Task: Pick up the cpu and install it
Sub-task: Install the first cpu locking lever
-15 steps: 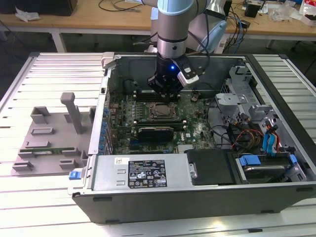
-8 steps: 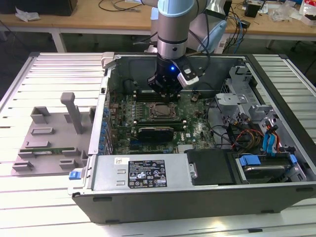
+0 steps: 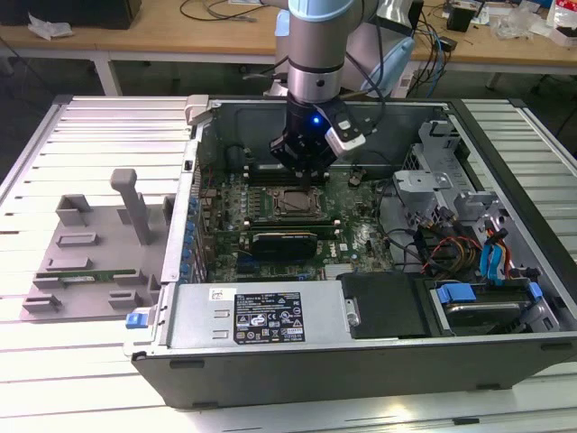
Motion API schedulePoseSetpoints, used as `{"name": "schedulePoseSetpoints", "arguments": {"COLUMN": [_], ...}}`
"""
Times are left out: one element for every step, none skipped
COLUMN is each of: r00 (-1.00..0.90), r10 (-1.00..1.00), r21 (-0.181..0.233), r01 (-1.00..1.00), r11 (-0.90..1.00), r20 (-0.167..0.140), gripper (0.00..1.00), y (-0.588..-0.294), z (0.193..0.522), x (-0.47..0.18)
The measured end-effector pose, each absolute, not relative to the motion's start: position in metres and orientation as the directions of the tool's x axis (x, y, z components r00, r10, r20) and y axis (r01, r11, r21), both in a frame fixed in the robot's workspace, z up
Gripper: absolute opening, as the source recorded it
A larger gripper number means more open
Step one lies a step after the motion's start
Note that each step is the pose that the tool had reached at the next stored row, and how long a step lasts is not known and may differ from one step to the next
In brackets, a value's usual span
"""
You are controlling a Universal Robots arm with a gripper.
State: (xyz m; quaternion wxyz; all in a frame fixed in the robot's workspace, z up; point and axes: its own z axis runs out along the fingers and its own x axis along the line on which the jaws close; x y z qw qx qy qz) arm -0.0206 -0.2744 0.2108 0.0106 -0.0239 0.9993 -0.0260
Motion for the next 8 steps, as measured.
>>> {"name": "schedulePoseSetpoints", "arguments": {"r00": [-0.999, -0.999, -0.999, -0.999, -0.999, -0.999, -0.999, -0.999], "r10": [-0.049, -0.049, -0.049, -0.049, -0.049, -0.049, -0.049, -0.049], "r21": [-0.063, -0.069, -0.074, -0.08, -0.088, -0.093, -0.096, -0.097], "r01": [-0.047, -0.047, -0.047, -0.047, -0.047, -0.047, -0.047, -0.047], "r11": [0.997, 0.996, 0.996, 0.996, 0.995, 0.995, 0.994, 0.994], "r20": [-0.019, -0.019, -0.019, -0.019, -0.019, -0.019, -0.019, -0.019], "gripper": [0.11, 0.11, 0.11, 0.11, 0.11, 0.11, 0.11, 0.11], "y": [-0.276, -0.277, -0.279, -0.283, -0.287, -0.289, -0.29, -0.29], "z": [0.211, 0.211, 0.211, 0.211, 0.211, 0.212, 0.215, 0.217], "x": [-0.021, -0.021, -0.021, -0.021, -0.021, -0.022, -0.022, -0.022]}}
